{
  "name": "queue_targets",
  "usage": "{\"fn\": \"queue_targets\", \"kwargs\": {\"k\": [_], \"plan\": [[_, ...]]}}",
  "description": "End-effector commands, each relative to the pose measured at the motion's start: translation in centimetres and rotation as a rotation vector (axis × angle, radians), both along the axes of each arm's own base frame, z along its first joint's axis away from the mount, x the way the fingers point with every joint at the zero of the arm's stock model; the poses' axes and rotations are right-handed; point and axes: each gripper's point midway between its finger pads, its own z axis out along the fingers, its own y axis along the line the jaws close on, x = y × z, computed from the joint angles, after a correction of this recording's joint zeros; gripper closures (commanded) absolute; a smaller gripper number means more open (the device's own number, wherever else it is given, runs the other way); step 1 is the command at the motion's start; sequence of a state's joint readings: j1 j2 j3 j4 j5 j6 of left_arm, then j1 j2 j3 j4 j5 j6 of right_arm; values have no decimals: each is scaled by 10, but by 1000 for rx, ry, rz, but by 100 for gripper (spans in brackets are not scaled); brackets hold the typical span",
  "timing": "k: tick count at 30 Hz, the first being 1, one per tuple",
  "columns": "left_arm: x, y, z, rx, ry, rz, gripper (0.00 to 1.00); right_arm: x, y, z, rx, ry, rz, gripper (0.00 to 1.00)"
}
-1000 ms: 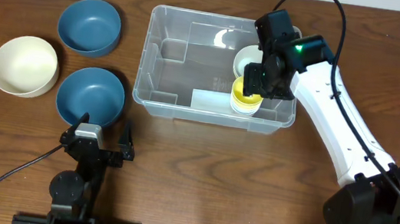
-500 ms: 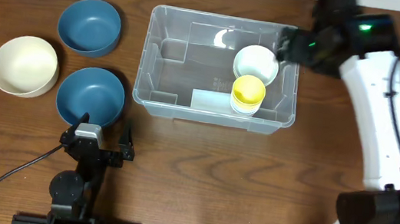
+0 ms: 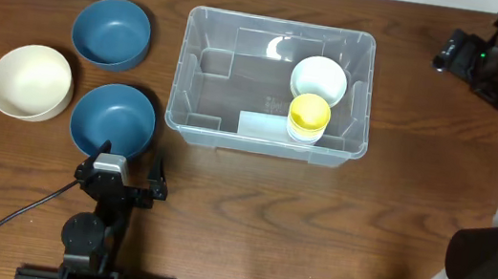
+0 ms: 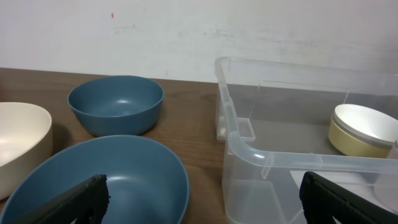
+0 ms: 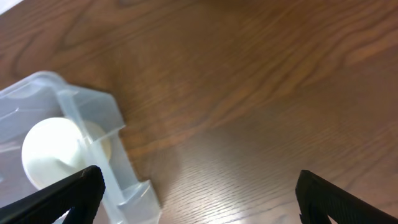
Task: Pack container
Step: 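Open the right gripper and retract it to the right side, then move the left gripper to the cream bowl and grasp its rim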
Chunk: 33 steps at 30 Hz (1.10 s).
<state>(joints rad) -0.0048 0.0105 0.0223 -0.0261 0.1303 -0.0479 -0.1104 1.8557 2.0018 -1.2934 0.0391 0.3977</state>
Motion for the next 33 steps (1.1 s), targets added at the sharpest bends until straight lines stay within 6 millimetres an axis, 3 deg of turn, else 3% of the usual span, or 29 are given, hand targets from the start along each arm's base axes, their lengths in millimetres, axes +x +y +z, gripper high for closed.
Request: {"fn": "queue_targets", "kwargs": {"k": [1,7,10,15,24,29,33], "plan": [[-1,-3,-16,8,46,-15,2,-3,-15,10,-13,-23,-33,1],[-1,-3,-16,8,45,-15,2,-4,-19,10,-13,-23,-42,1],[1,1,-6,10,3,7,2,-4,-19,10,-13,-23,-42,1],[-1,1,-17,11,50,6,2,-4,-18,10,-13,-23,-41,1],[-5,-8,-8,-65,91,-37,2,-4,-18,10,-13,-23,-41,1],[-4,9,-5,-60,227,54,2,-4,-18,10,-13,-23,-41,1],[12,26,8,-68,352,126,2,-4,-18,10,-13,-23,-41,1]]}}
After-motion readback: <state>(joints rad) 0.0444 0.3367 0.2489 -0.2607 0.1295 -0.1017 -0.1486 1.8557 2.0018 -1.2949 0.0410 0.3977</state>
